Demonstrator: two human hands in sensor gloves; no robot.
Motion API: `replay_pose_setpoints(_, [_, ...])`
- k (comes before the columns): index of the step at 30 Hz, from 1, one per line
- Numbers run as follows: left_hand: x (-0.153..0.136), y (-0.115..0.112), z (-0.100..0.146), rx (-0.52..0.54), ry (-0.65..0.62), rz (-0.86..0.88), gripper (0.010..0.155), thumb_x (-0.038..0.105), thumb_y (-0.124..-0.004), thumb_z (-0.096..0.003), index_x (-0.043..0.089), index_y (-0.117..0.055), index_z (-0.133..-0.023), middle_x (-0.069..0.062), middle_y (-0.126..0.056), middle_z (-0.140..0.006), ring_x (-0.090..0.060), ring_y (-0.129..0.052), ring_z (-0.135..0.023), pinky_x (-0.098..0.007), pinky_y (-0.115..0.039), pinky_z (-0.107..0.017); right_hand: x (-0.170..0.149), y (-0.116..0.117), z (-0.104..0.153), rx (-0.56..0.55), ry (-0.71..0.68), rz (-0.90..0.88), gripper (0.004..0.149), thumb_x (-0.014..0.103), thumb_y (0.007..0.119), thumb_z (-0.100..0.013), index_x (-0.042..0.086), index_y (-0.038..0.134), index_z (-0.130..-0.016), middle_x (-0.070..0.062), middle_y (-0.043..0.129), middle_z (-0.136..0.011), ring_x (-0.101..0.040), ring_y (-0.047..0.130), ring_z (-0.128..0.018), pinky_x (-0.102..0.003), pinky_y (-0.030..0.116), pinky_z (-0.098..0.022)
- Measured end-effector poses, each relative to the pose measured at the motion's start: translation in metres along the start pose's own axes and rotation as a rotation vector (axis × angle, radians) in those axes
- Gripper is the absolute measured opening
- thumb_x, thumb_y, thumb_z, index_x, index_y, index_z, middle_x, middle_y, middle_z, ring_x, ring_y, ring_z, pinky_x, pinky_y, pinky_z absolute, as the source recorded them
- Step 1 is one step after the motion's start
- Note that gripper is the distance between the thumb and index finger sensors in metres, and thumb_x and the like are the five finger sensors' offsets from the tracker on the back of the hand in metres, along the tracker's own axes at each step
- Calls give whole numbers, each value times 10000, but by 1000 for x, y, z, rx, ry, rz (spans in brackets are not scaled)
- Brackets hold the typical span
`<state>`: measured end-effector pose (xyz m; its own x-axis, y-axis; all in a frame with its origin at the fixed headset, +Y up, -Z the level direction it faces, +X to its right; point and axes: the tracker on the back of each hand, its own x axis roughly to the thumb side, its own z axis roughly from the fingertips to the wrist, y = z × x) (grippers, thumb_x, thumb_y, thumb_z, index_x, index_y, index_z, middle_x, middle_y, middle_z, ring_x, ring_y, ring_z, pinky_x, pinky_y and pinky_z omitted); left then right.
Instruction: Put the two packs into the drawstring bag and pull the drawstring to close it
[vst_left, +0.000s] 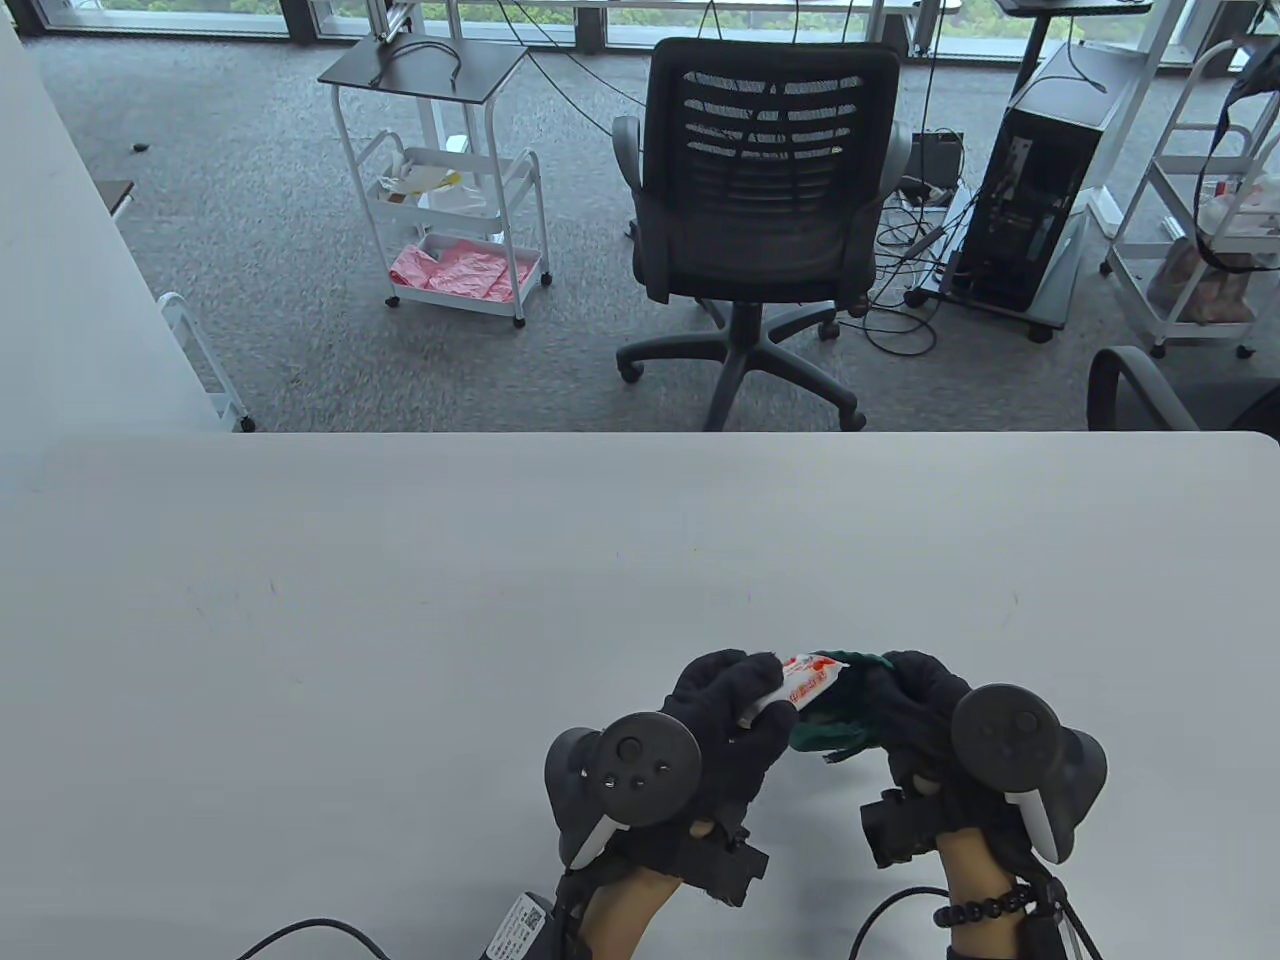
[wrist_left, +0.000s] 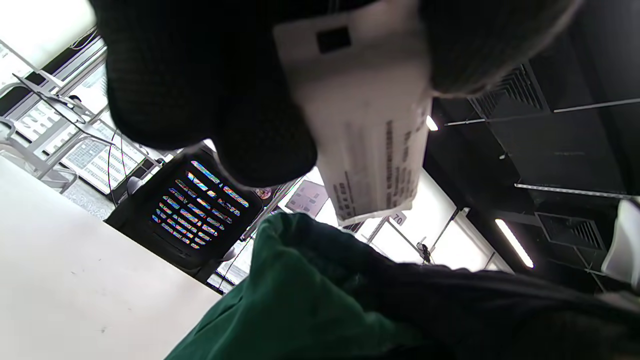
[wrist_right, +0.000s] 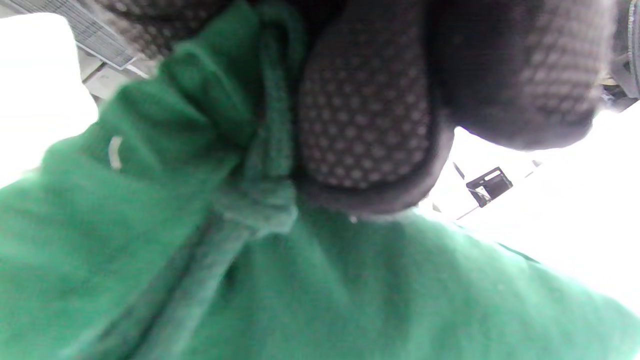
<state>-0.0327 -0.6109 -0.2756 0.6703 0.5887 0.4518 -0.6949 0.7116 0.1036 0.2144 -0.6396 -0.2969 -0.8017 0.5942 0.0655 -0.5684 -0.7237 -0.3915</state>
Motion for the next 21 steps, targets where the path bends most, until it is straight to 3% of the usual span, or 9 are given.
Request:
replay_pose_setpoints(4, [7, -3, 0, -15, 8, -115, 500, 497, -797, -493, 170, -867, -865, -154, -870, -872, -239, -1127, -455, -430, -1002, -382, 11, 1, 3, 4, -42, 40, 391, 361, 866, -468, 52, 932, -698, -97, 1043, -466, -145, 1085, -235, -351, 965, -212])
replay_pose_setpoints(10, [1, -12, -1, -24, 37, -189, 500, 484, -808, -491, 171, -864, -876, -158, -865, -882, -257, -1136, -485, -445, -1005, -401, 18, 7, 5, 60, -82, 2, 388, 361, 870, -466, 55, 935, -696, -95, 1044, -460, -141, 1084, -229, -347, 965, -208])
replay_pose_setpoints(21, [-12, -16, -4, -36, 106, -142, 524, 505, -819, -468, 186, -855, -882, -140, -865, -889, -257, -1136, -508, -446, -999, -421, 22, 17, 4, 214, -107, -154, 389, 355, 869, -468, 51, 932, -702, -94, 1043, -458, -135, 1080, -226, -342, 964, -207])
